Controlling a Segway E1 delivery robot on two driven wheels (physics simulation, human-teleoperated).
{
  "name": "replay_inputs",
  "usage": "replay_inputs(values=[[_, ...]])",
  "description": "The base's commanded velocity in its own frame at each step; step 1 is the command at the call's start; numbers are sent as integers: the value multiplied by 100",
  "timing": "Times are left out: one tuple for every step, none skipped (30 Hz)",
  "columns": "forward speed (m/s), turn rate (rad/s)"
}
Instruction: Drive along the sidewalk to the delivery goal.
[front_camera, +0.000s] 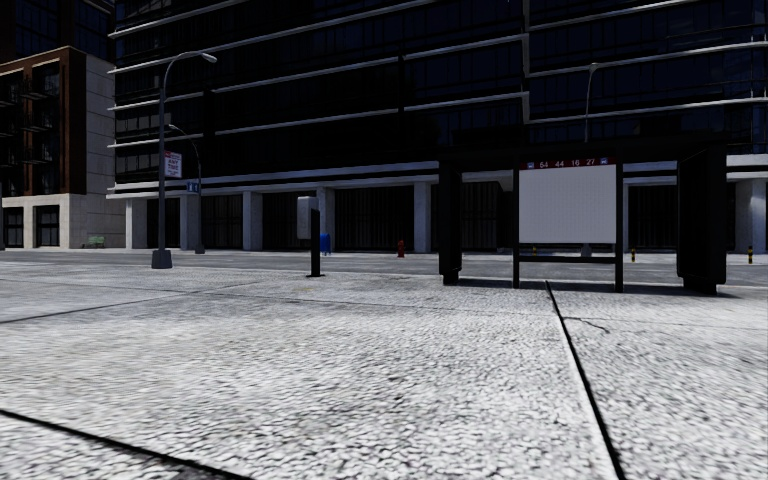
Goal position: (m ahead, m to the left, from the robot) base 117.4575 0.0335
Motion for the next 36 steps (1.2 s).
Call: replay_inputs(values=[[0, 0], [0, 0], [0, 0], [0, 0], [0, 0], [0, 0], [0, 0], [0, 0], [0, 0], [0, 0], [0, 0], [0, 0], [0, 0], [0, 0], [0, 0], [0, 0], [0, 0], [0, 0], [0, 0], [0, 0], [0, 0], [0, 0], [0, 0], [0, 0], [0, 0], [0, 0], [0, 0], [0, 0], [0, 0], [0, 0], [200, 0], [200, 0], [200, 0], [200, 0], [200, 0], [200, 0]])
